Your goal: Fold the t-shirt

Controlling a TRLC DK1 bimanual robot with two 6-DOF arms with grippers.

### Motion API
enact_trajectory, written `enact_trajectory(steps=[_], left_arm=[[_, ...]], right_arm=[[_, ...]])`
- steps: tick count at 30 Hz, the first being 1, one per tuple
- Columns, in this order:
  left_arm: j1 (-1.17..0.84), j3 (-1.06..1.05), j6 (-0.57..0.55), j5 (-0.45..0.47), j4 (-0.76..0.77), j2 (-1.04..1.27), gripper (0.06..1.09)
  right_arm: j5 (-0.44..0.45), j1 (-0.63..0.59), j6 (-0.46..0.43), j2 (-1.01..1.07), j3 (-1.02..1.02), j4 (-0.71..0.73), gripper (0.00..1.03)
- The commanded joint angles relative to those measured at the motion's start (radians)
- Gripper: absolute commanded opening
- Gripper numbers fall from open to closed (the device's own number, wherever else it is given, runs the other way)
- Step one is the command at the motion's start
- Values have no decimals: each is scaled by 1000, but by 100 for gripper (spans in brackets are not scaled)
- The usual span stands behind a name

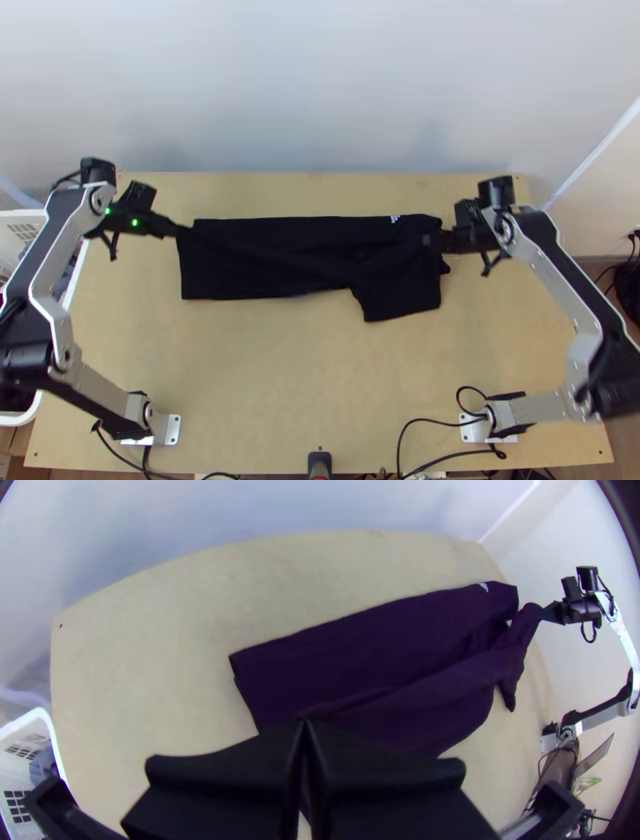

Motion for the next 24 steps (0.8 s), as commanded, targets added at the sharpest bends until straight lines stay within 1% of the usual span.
enact_trajectory(steps=[1,9,17,22,24], left_arm=[[-13,103,-52,-20,7,83,10],[-22,255,-110,-55,9,264,10],[-21,291,-141,-81,36,362,10],[-21,291,-165,-81,46,384,10],[-24,285,-167,-81,47,390,10]], right_arm=[[3,-1,26,89,85,20,3],[46,-15,66,280,249,57,3],[91,-32,114,420,379,69,3],[117,-31,135,466,397,90,3],[140,-29,143,485,391,110,3]])
